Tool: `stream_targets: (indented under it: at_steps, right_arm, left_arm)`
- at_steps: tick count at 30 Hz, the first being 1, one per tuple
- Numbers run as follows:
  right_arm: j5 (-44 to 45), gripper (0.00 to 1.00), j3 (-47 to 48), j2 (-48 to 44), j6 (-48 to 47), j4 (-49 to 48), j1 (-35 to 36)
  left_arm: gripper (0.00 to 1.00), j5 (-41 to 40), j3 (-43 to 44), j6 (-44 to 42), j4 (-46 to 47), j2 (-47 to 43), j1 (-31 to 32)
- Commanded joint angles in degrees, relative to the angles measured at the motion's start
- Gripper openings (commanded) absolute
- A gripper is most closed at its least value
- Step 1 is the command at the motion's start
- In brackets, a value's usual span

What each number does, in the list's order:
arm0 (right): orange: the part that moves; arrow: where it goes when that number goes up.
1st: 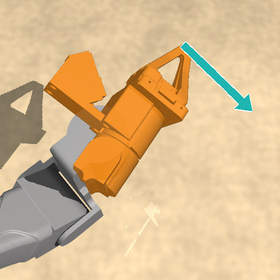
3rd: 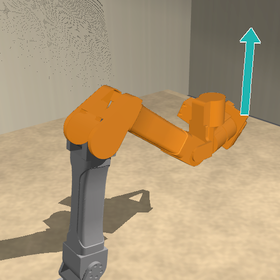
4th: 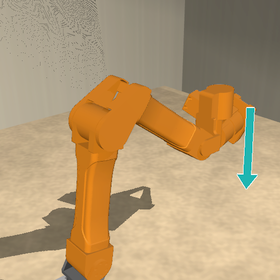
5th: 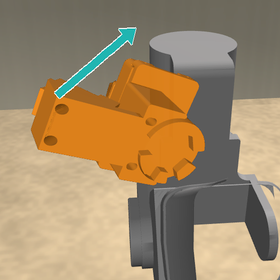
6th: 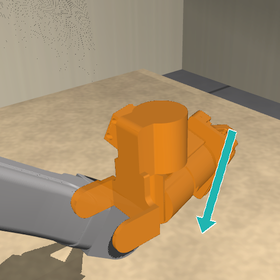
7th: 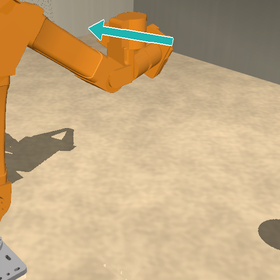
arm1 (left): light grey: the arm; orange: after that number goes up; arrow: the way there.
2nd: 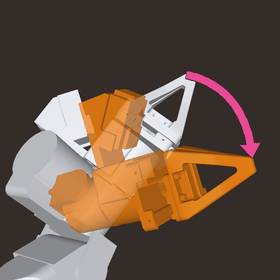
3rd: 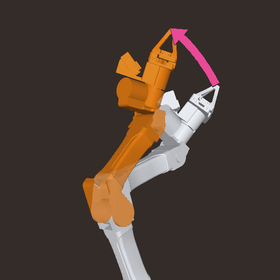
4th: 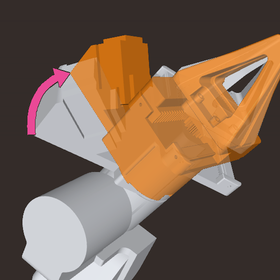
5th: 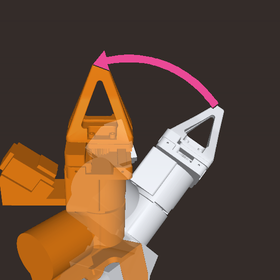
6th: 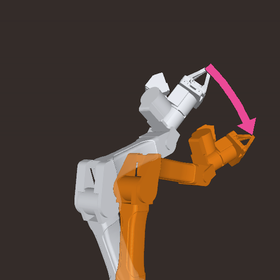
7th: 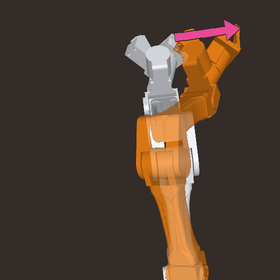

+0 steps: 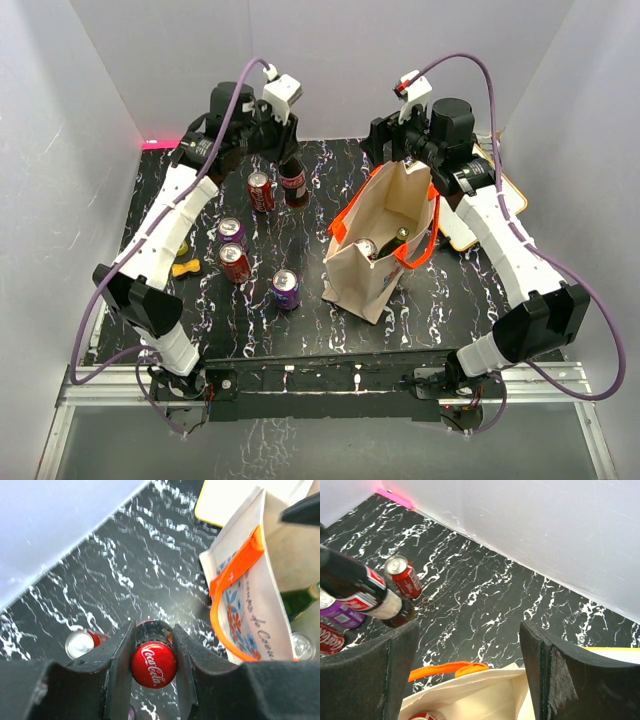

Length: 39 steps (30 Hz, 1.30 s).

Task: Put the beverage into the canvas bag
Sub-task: Pick up the drink from the center of the board, then place the drink in the canvas bag.

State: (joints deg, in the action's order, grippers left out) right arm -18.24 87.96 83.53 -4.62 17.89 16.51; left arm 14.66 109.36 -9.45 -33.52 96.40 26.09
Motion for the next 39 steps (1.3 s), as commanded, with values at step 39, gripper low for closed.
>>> stream_targets:
  at_steps: [39]
  right_arm:
    - [12.55, 0.86, -0.18, -5.75, 9.34, 3.97, -15.14]
  left_arm:
    - [0.00, -9.47, 46.86, -13.35, 14.64, 15.23, 25.29]
